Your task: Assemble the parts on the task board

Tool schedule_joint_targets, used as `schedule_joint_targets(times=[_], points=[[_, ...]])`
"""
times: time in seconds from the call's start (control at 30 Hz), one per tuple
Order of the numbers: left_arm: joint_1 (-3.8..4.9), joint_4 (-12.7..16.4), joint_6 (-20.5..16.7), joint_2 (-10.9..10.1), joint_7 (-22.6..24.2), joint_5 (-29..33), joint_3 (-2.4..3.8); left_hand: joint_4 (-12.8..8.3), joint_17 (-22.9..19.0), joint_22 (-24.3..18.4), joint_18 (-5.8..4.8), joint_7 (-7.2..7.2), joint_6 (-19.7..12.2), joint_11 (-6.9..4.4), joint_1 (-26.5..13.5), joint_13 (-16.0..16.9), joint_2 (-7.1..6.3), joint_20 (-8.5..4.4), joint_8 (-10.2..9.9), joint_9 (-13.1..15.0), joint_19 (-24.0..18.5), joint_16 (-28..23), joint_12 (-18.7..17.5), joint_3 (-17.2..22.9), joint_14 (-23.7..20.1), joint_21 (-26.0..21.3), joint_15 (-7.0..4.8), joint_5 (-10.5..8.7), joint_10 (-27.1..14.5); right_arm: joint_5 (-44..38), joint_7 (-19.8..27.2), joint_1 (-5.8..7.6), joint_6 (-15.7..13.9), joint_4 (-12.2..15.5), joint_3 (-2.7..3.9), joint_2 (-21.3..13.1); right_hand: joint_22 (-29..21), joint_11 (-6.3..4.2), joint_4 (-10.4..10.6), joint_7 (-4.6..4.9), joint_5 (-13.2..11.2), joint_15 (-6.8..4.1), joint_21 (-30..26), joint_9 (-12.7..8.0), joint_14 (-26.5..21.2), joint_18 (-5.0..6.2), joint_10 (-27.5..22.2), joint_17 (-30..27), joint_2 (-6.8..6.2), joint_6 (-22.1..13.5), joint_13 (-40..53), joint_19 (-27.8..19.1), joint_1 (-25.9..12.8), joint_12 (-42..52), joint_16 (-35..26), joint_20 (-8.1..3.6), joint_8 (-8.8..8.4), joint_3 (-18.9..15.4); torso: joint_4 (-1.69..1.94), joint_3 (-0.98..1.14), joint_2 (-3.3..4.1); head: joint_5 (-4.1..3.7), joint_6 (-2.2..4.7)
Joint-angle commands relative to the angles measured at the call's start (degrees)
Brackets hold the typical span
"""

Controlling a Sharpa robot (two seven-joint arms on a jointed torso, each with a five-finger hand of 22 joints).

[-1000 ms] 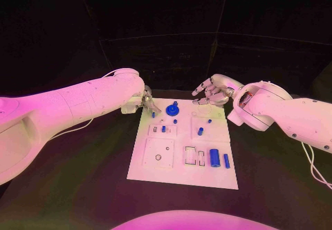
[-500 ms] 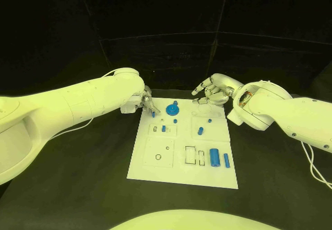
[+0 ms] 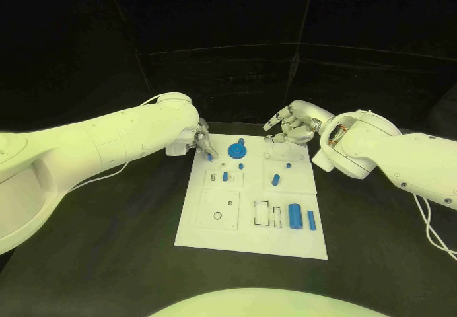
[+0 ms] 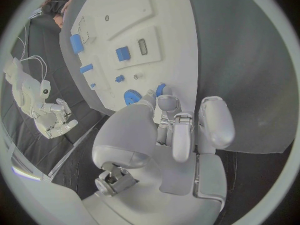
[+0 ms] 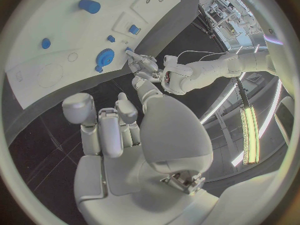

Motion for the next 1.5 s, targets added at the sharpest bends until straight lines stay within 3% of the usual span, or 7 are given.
schedule_joint_targets(times=[0.03, 0.23, 0.37, 0.67, 0.87, 1.23, 1.5], points=[[0.06, -0.08, -0.74, 0.09, 0.92, -0.41, -0.01, -0.91, 15.09, 0.09, 0.46, -0.14, -0.08, -0.46, 1.38, -0.10, 0.51, -0.14, 0.14, -0.18, 0.35, 0.18, 0.24, 1.38, 6.05, 0.19, -0.05, 0.09, 0.01, 0.10, 0.54, 0.11, 0.10, 0.00, 0.04, 0.04, -0.06, 0.01, -0.05, -0.08, 0.29, -0.35, -0.29, -0.06, 2.85, 1.03, -0.46, -0.05, 0.06, -0.22, -0.06, -0.24, 0.37, -0.31, -0.22, 0.07, 0.18, 0.29, 0.01, 0.02, 0.01, -0.01, -0.04], [0.06, -0.15, -1.14, 0.15, 1.80, -0.41, -0.02, -3.60, 15.09, 0.16, 0.45, -0.20, -0.52, -0.54, 3.92, -0.37, 1.08, -0.25, -0.03, -0.67, 0.34, 0.18, -0.05, 5.06, 6.05, 0.15, -0.13, 0.09, -0.19, 0.10, 0.53, 0.11, 0.15, -0.01, 0.04, 0.07, -0.06, 0.01, -0.05, -0.08, 0.29, -0.35, -0.29, -0.06, 2.85, 1.03, -0.46, -0.05, 0.06, -0.22, -0.06, -0.24, 0.37, -0.31, -0.22, 0.07, 0.18, 0.29, -0.01, 0.03, -0.03, 0.00, -0.15], [0.04, -0.04, -1.70, -0.06, 2.54, -0.40, -0.02, -7.01, 15.09, 0.09, 0.49, 0.03, -1.12, -0.46, 6.38, -0.82, 1.09, -0.34, -0.21, -1.12, 0.27, 0.18, -0.66, 11.07, 6.05, 0.00, -0.13, 0.14, -0.59, 0.10, 0.50, 0.11, 0.23, -0.02, 0.04, 0.08, -0.06, 0.01, -0.05, -0.08, 0.29, -0.35, -0.29, -0.06, 2.85, 1.03, -0.46, -0.05, 0.06, -0.22, -0.06, -0.24, 0.37, -0.31, -0.22, 0.07, 0.18, 0.29, 0.03, 0.02, -0.02, -0.05, -0.17], [0.00, 2.26, -4.70, -2.44, 4.02, 1.75, -0.03, -11.09, 15.09, 0.48, 0.49, 0.31, -1.06, -0.37, -1.75, -1.21, -4.90, -0.06, 2.69, -0.75, 0.38, 0.18, -0.72, 30.76, 6.05, -0.01, 0.23, 0.26, 0.46, 0.10, 0.39, 0.11, 0.35, -0.03, 0.04, -0.10, -0.06, 0.01, -0.05, -0.08, 0.29, -0.35, -0.29, -0.06, 2.85, 1.03, -0.46, -0.05, 0.06, -0.22, -0.06, -0.24, 0.37, -0.31, -0.22, 0.07, 0.18, 0.29, 0.12, 0.04, -0.17, -0.07, -0.19], [-0.17, 6.12, -7.66, -5.35, 4.77, 2.54, -0.08, -12.15, 15.09, 0.89, 0.40, 0.08, -1.06, -0.47, -4.02, -1.20, -5.98, -0.06, 3.83, -0.50, 0.55, 0.18, -0.51, 34.87, 6.05, 0.23, 0.11, 0.40, 0.88, 0.10, 0.33, 0.11, 0.33, -0.10, 0.04, -0.22, -0.04, 0.01, -0.04, -0.09, 0.40, -0.36, -0.30, -0.04, 2.85, 1.03, -0.40, -0.04, 0.03, -0.14, 0.01, -0.22, 0.42, -0.24, -0.24, 0.07, 0.26, 0.40, 0.35, 0.07, -0.34, -0.05, 0.00], [-1.64, 18.20, -14.42, -12.93, 4.98, 3.23, -0.20, -13.85, 15.09, 1.32, 0.33, -0.26, -0.80, -0.72, -6.58, -2.11, -7.80, -0.24, 5.54, -0.15, 0.74, 0.18, -0.90, 39.75, 6.05, 0.44, -0.17, 1.56, 1.40, 0.10, 0.35, 0.11, 0.44, -0.47, 0.03, -0.49, -0.04, 0.01, -0.04, -0.09, 0.40, -0.36, -0.30, -0.04, 2.85, 1.03, -0.40, -0.04, 0.03, -0.14, 0.01, -0.22, 0.42, -0.24, -0.24, 0.07, 0.26, 0.40, 0.90, -0.07, -0.87, -0.16, -0.46], [-3.03, 23.02, -16.63, -15.49, 4.59, 2.35, -0.26, -14.08, 15.09, 1.32, 0.33, -0.31, -0.72, -0.77, -6.87, -2.29, -8.06, -0.28, 5.75, -0.14, 0.76, 0.18, -0.99, 40.30, 6.05, 0.43, -0.20, 1.86, 1.50, 0.11, 0.41, 0.10, 0.56, -0.71, 0.02, -0.38, -0.04, 0.01, -0.04, -0.09, 0.40, -0.36, -0.30, -0.04, 2.85, 1.03, -0.40, -0.04, 0.03, -0.14, 0.01, -0.22, 0.42, -0.24, -0.24, 0.07, 0.26, 0.40, 0.91, -0.11, -0.84, -0.07, -0.67]])
